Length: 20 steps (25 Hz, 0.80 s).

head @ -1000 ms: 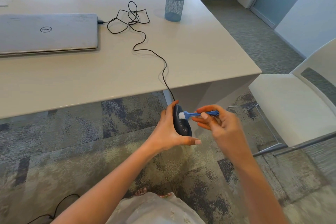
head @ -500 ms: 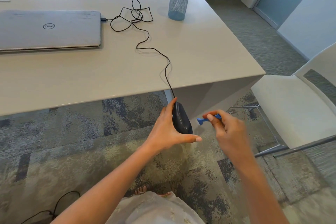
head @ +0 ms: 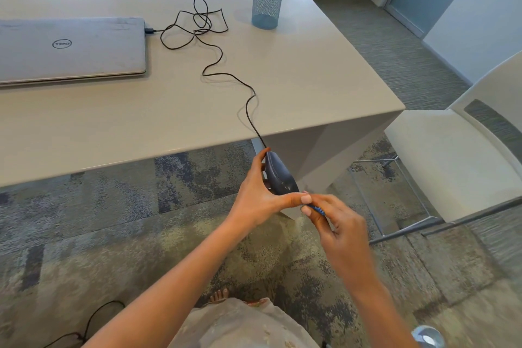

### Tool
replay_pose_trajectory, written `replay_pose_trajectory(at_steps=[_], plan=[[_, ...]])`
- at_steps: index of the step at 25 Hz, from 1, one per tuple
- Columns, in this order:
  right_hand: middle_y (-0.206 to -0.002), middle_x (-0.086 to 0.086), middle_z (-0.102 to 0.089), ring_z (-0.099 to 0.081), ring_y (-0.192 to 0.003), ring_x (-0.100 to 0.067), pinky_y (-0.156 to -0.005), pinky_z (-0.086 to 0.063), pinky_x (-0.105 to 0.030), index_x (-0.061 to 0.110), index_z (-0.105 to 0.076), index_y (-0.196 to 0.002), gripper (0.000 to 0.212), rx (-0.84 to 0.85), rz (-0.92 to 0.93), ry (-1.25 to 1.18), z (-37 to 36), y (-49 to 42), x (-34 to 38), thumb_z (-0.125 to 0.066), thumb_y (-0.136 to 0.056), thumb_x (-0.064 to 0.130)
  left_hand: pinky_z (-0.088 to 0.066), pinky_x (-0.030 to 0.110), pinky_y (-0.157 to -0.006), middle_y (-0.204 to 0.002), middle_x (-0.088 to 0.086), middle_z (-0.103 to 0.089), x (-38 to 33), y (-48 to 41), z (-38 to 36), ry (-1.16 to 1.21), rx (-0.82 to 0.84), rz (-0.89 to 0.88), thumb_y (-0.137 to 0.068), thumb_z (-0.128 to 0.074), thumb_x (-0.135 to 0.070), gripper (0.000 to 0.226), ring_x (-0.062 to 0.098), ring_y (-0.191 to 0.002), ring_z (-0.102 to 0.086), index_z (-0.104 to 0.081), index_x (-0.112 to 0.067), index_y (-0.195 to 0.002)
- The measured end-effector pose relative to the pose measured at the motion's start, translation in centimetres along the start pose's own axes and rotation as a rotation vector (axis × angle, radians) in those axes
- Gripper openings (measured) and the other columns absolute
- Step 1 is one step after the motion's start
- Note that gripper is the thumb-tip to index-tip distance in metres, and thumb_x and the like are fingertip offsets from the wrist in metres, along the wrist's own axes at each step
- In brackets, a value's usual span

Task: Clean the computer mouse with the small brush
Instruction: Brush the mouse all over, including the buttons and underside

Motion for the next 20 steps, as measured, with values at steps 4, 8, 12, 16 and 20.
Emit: replay_pose_trajectory(at_steps=[4, 8, 12, 16, 20], plan=[[-0.106, 0.002, -0.072, -0.068, -0.089, -0.004, -0.081, -0.053, -0.011, 0.008, -0.071, -0.119, 0.030, -0.103, 0.031, 0.084, -0.9, 0.4, 0.3, -0.069, -0.090, 0.011, -0.051, 0.039, -0.102, -0.150, -0.004, -0.043, -0.3, 0.2, -0.4, 0.007, 0.027, 0.013, -0.038, -0.085, -0.077, 0.135, 0.014, -0.128, -0.053, -0.021, -0.040, -0.151], [-0.111, -0.003, -0.072, -0.069, -0.092, -0.011, -0.083, -0.057, -0.023, 0.006, -0.068, -0.125, 0.036, -0.157, 0.013, 0.092, -1.2, 0.4, 0.2, -0.068, -0.089, -0.002, -0.051, 0.033, -0.102, -0.153, -0.002, -0.038, -0.9, 0.1, -0.3, -0.005, 0.088, -0.003, -0.040, -0.087, -0.069, 0.139, 0.015, -0.128, -0.053, -0.016, -0.034, -0.155], [-0.108, -0.002, -0.072, -0.069, -0.091, -0.010, -0.082, -0.056, -0.019, 0.005, -0.068, -0.124, 0.036, -0.190, 0.009, 0.039, -1.0, 0.0, 0.3, -0.069, -0.088, -0.003, -0.051, 0.025, -0.099, -0.150, -0.003, -0.042, -1.6, -0.2, 0.5, 0.012, 0.139, -0.037, -0.046, -0.090, -0.061, 0.132, 0.010, -0.124, -0.055, -0.022, -0.025, -0.154], [-0.106, 0.001, -0.072, -0.069, -0.092, -0.006, -0.081, -0.056, -0.017, 0.007, -0.069, -0.123, 0.034, -0.192, -0.024, -0.044, -1.0, 0.0, 0.3, -0.068, -0.090, 0.001, -0.044, 0.039, -0.109, -0.146, -0.007, -0.048, -1.9, -0.2, 0.6, -0.001, 0.117, -0.057, -0.053, -0.095, -0.049, 0.124, 0.009, -0.130, -0.051, -0.027, -0.024, -0.153], [-0.105, 0.002, -0.070, -0.067, -0.095, -0.004, -0.081, -0.055, -0.015, 0.009, -0.069, -0.124, 0.035, -0.170, -0.030, -0.096, -0.9, 0.0, -0.1, -0.067, -0.090, 0.002, -0.042, 0.037, -0.111, -0.141, -0.010, -0.053, -1.8, -0.3, 0.3, 0.003, 0.063, -0.070, -0.047, -0.091, -0.057, 0.116, 0.005, -0.129, -0.051, -0.037, -0.028, -0.145]])
Point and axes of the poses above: each hand's wrist, its own y-axis away from the middle knuckle, its own z-axis out of the back of the hand, x = y × z, the point moved 2 cm from there along -y, towards the middle knuckle
